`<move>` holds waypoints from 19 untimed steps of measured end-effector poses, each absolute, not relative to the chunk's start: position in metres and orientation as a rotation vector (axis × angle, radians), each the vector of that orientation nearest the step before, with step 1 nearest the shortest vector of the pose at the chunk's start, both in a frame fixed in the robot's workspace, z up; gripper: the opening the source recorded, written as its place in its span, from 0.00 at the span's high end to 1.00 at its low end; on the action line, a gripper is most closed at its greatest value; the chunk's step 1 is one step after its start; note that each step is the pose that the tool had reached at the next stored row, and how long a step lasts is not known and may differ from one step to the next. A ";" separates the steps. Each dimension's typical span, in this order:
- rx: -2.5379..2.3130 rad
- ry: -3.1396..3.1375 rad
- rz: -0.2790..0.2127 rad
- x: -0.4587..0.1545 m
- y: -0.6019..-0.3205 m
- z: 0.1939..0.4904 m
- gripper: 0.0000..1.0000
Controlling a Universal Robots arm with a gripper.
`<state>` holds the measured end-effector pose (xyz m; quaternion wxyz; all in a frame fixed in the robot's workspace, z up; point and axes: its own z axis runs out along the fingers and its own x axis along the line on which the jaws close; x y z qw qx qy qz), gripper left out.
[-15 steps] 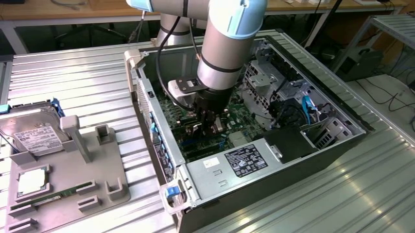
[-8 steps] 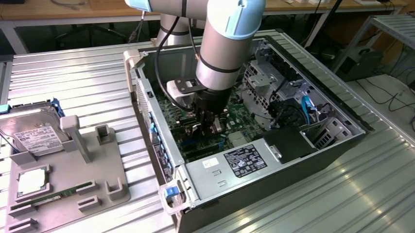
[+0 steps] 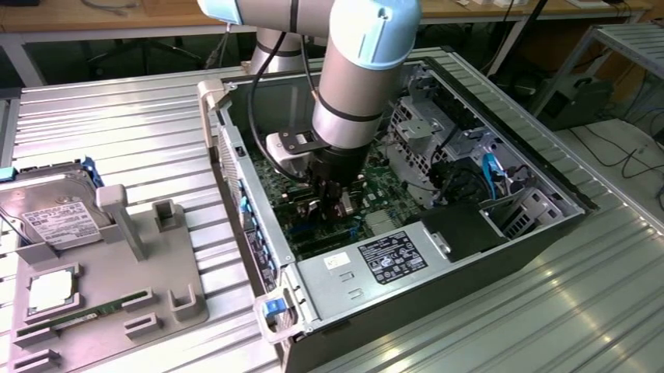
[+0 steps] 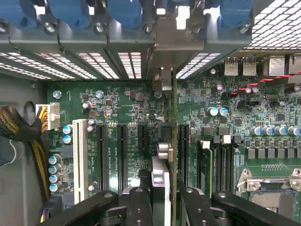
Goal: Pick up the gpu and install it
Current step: 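Insert the gpu into the slot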
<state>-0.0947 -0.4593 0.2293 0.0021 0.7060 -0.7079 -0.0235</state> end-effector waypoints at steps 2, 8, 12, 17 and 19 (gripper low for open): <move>2.215 -2.221 -0.074 -0.095 -0.459 0.229 0.71; 2.215 -2.221 -0.074 -0.095 -0.459 0.229 0.71; 2.216 -2.222 -0.074 -0.095 -0.459 0.231 0.70; 2.216 -2.222 -0.072 -0.095 -0.458 0.247 0.64; 2.216 -2.222 -0.071 -0.095 -0.458 0.256 0.64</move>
